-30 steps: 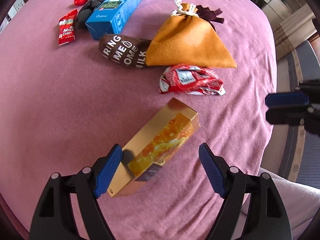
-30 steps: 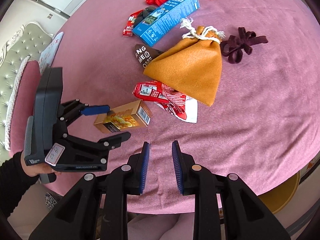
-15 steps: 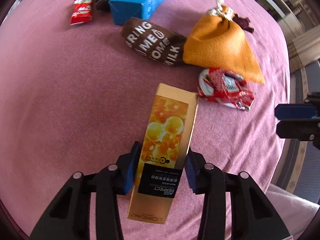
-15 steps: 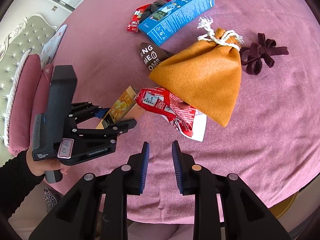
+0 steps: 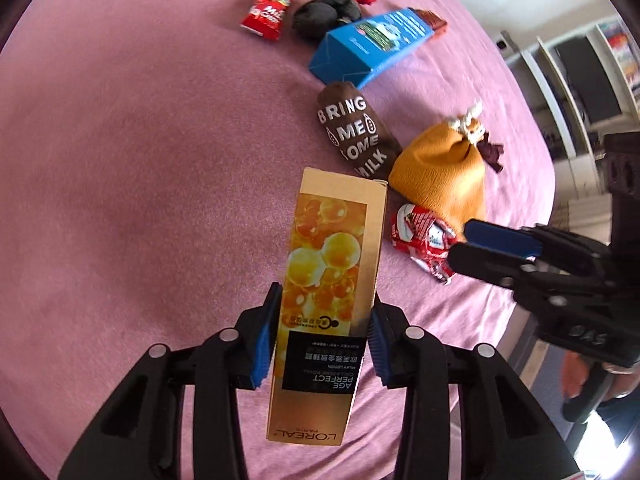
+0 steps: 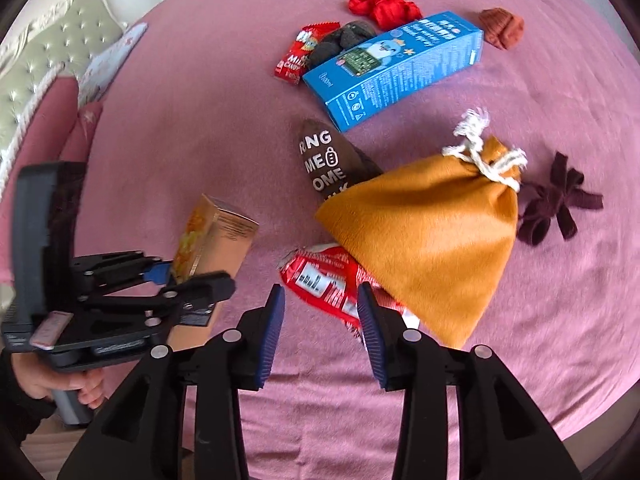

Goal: Collect trash
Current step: 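Grasp the red candy wrapper with the right gripper, then carry the gold box and red wrapper over the yellow bucket with both grippers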

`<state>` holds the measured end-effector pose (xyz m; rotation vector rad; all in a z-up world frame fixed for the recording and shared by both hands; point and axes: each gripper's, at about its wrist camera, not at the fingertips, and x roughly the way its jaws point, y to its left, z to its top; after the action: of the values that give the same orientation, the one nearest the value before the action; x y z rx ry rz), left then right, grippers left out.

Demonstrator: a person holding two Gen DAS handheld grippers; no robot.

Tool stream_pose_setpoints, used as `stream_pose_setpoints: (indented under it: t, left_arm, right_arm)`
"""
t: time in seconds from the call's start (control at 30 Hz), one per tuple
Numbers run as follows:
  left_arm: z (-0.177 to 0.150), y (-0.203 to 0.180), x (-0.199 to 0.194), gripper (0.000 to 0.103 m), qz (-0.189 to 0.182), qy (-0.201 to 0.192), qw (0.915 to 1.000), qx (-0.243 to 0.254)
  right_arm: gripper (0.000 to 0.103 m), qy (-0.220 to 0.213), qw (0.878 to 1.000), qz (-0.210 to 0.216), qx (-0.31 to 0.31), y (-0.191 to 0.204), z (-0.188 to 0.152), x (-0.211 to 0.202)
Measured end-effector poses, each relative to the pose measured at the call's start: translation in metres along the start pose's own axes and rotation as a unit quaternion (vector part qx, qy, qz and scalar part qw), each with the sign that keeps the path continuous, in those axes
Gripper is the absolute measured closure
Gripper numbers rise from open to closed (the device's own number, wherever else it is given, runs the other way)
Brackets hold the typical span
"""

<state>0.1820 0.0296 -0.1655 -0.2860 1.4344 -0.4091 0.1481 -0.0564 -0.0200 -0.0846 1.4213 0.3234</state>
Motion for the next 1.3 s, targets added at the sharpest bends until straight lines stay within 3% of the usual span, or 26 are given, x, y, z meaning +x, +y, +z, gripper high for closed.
stream_pose_setpoints:
  t: [0.07, 0.13, 0.33, 0.37, 0.4, 0.5, 0.7, 0.87, 1.3]
  left_arm:
    - [-0.015, 0.009, -0.006, 0.064, -0.009, -0.004, 0.9998, -0.016]
    - [-0.020, 0.013, -0.006, 0.064, -0.012, -0.004, 0.9996, -0.026]
    - [-0.033, 0.022, -0.003, 0.064, -0.018, 0.003, 0.9988, -0.044]
    - [-0.034, 0.024, -0.004, 0.064, -0.019, 0.001, 0.9987, -0.047]
    - [-0.034, 0.025, -0.004, 0.064, -0.020, 0.000, 0.9985, -0.050]
    - [-0.034, 0.015, -0.001, 0.064, -0.022, -0.006, 0.9978, -0.062]
    - [-0.039, 0.010, -0.016, 0.064, -0.019, -0.017, 0.9978, -0.061]
    - [-0.052, -0.003, -0.031, 0.064, -0.023, -0.018, 0.9984, -0.048]
    - [-0.061, -0.098, -0.055, 0.064, -0.049, -0.022, 0.9984, 0.019]
  right_arm:
    - [0.064, 0.012, 1.000, -0.013, -0.016, 0.004, 0.004, 0.012]
    - [0.054, 0.019, 0.999, -0.021, -0.027, 0.007, 0.006, 0.022]
    - [0.051, 0.032, 0.998, -0.040, -0.028, 0.013, 0.014, 0.045]
    - [0.055, 0.033, 0.999, -0.032, -0.025, 0.011, 0.016, 0.046]
    - [0.069, 0.038, 0.999, -0.023, -0.020, 0.010, 0.017, 0.048]
    - [0.081, 0.034, 0.999, -0.014, -0.010, 0.013, 0.020, 0.044]
    - [0.084, 0.007, 0.999, 0.031, 0.034, 0.014, 0.007, 0.013]
    - [0.084, -0.023, 0.998, 0.038, 0.042, 0.021, -0.009, -0.022]
    - [0.084, -0.112, 0.987, 0.035, 0.108, -0.038, -0.071, -0.118]
